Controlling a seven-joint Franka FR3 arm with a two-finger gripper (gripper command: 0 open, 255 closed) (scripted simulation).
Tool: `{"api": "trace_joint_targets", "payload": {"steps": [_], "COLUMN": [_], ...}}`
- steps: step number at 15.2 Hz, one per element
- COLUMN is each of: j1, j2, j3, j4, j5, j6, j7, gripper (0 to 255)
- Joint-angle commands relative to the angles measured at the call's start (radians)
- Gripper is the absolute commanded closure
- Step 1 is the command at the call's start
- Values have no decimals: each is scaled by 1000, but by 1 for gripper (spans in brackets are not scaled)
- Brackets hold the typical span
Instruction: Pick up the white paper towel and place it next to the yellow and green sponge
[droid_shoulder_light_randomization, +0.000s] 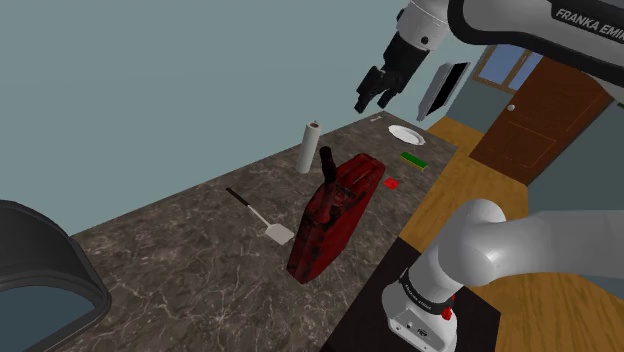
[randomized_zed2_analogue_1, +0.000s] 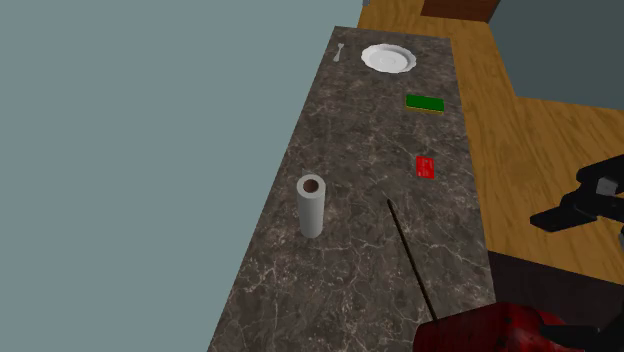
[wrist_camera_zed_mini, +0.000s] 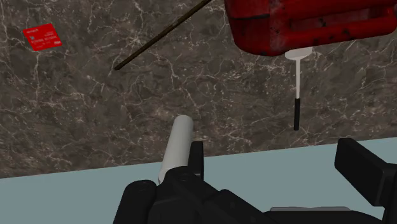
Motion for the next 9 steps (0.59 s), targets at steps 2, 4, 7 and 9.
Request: {"api": "trace_joint_targets", "payload": {"steps": [2, 4, 7, 9], "j1": [-6, -18, -36, -47], "j2": [21, 66, 142, 197], "j3": [-7, -22, -45, -59], "j4": [-10, -25, -39, -42], "j5": [-4, -12, -22, -28], "j6": [31, 92, 182, 241], "j7": [-1, -4, -8, -10], "gripper": [0, 0, 0, 0]}}
